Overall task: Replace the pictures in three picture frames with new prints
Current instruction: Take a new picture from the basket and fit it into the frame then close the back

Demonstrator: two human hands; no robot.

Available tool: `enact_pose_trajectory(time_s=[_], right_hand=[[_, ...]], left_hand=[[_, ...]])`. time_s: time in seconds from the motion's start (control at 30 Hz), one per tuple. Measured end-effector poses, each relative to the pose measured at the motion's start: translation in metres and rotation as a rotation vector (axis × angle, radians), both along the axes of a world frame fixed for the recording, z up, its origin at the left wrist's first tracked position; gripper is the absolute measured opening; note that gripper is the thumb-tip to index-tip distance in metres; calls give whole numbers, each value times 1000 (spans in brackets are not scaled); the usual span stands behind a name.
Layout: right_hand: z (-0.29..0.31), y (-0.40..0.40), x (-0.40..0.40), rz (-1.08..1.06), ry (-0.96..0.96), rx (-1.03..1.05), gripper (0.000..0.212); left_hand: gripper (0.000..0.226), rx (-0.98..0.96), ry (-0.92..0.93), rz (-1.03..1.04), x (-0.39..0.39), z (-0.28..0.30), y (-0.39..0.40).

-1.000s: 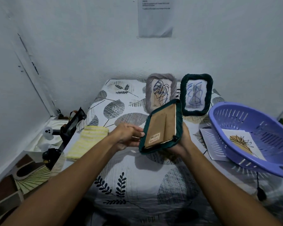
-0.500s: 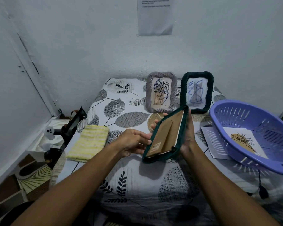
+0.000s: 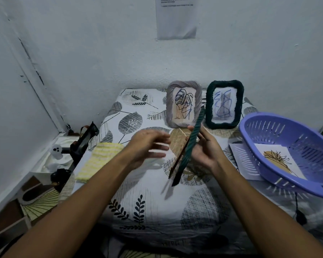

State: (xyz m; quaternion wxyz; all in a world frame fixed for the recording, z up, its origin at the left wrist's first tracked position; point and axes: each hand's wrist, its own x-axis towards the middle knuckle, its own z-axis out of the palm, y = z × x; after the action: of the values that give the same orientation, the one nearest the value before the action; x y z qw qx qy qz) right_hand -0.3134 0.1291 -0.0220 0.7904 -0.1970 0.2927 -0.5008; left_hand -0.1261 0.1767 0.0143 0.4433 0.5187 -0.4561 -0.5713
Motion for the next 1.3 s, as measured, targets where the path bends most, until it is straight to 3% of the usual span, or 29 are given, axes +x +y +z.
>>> enact_pose_trajectory(time_s=[0.1,0.2,0.4,0.47,0.73,1.0,1.07,1.13,1.3], right_hand=[[9,-2,-4,56,184,-35,32],[21,-8,-7,98,442,-92,28],[52,-15,-2,90,801,-175,14],[60,-17,-1,74,852,-192,14],[67,-14,0,31,842,-240,21],[59,-11,-2,18,612,-330,12],[54,-12,-5,47,615,-334,14],[47,-11,-6,94,655,-335,13],[28,-6,-7,198,679,-302,17]], left_hand=[[27,-98,58,-39,6,27,1],[31,-148,-39,-65,9,44,2],[7,-145,-169,9,16,39,0],[15,-100,-157,36,18,32,-4],[20,40,-30,-42,28,11,-16],[9,-36,147,-66,40,-2,-25],[6,-47,286,-70,43,-8,-29],[22,-51,404,-61,45,-13,-31],[20,-40,483,-7,41,-18,-31]])
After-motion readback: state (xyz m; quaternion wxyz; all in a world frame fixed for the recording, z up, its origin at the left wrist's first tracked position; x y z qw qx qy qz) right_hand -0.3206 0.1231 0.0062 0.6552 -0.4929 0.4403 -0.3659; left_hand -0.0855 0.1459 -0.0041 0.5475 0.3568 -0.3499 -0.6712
